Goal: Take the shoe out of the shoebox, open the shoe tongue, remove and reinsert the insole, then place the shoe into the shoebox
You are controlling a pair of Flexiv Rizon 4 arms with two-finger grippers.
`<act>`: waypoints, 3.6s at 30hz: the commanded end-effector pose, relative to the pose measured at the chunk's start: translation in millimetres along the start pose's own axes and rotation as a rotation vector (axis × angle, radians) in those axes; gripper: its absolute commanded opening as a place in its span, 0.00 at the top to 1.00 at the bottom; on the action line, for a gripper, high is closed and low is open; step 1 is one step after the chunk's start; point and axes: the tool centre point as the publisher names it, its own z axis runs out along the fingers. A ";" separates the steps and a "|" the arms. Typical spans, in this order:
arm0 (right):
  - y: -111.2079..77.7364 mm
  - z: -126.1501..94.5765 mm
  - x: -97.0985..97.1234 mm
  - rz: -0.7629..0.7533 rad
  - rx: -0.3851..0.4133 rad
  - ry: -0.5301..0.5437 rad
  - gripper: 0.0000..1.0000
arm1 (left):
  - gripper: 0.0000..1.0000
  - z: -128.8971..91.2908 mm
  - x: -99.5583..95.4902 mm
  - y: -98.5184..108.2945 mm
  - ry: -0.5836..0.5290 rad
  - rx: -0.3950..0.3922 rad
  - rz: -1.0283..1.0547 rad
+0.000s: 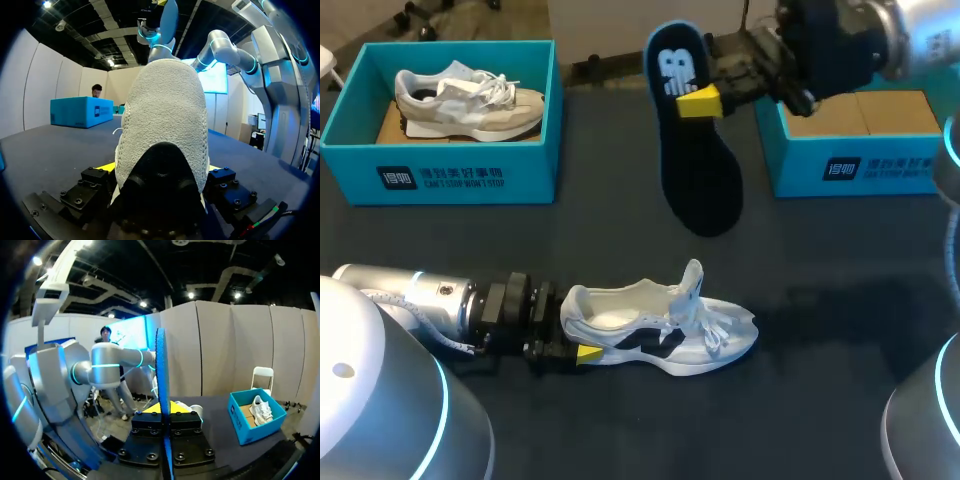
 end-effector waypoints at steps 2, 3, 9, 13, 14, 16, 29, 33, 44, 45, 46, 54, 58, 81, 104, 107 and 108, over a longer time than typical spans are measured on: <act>2.1 -14.4 45.5 0.093 -0.068 -0.053 1.00 | 1.00 0.8 -0.2 0.1 0.000 0.001 0.000; 2.1 -14.4 45.5 0.093 -0.068 -0.053 1.00 | 1.00 0.8 -0.2 0.1 0.000 0.001 0.000; 2.1 -14.4 45.5 0.093 -0.068 -0.053 1.00 | 1.00 0.8 -0.2 0.1 0.000 0.001 0.000; 2.1 -14.4 45.5 0.093 -0.068 -0.053 1.00 | 1.00 0.8 -0.2 0.1 0.000 0.001 0.000; 2.4 -13.8 44.0 0.112 -0.108 -0.074 1.00 | 1.00 0.8 -0.2 0.1 0.000 0.001 0.000; 4.0 -17.8 48.0 0.139 -0.144 -0.116 1.00 | 1.00 0.8 -0.2 0.1 0.000 0.001 0.000; 29.1 -33.8 88.7 0.225 -0.222 -0.166 1.00 | 1.00 0.8 -0.2 0.1 0.000 0.001 0.000; 34.1 -36.0 96.1 0.236 -0.222 -0.174 1.00 | 1.00 0.8 -0.2 0.1 0.000 0.001 0.000; 39.5 -36.6 105.5 0.271 -0.211 -0.158 1.00 | 1.00 0.8 -0.2 0.1 0.000 0.001 0.000; 39.2 -36.6 105.7 0.277 -0.212 -0.157 1.00 | 1.00 0.8 -0.2 0.1 0.000 0.001 0.000; 38.8 -36.5 105.8 0.286 -0.210 -0.156 1.00 | 1.00 0.8 -0.2 0.1 0.000 0.001 0.000; 37.9 -36.1 105.7 0.304 -0.205 -0.144 1.00 | 1.00 0.8 -0.2 0.1 0.000 0.001 0.000; 37.9 -36.1 105.7 0.304 -0.205 -0.144 1.00 | 1.00 0.8 -0.2 0.1 0.000 0.001 0.000; 37.9 -36.1 105.7 0.304 -0.205 -0.144 1.00 | 0.00 -11.2 -0.3 1.2 -0.015 -0.031 0.002; 37.9 -36.1 105.7 0.304 -0.205 -0.144 1.00 | 0.00 -71.5 -4.0 3.5 -0.026 -0.536 0.001; 37.9 -36.1 105.7 0.304 -0.205 -0.144 1.00 | 0.00 -77.6 -2.8 0.3 -0.020 -0.660 0.031; 37.9 -36.1 105.7 0.304 -0.205 -0.144 1.00 | 0.00 -78.7 -2.2 -0.9 -0.017 -0.714 0.045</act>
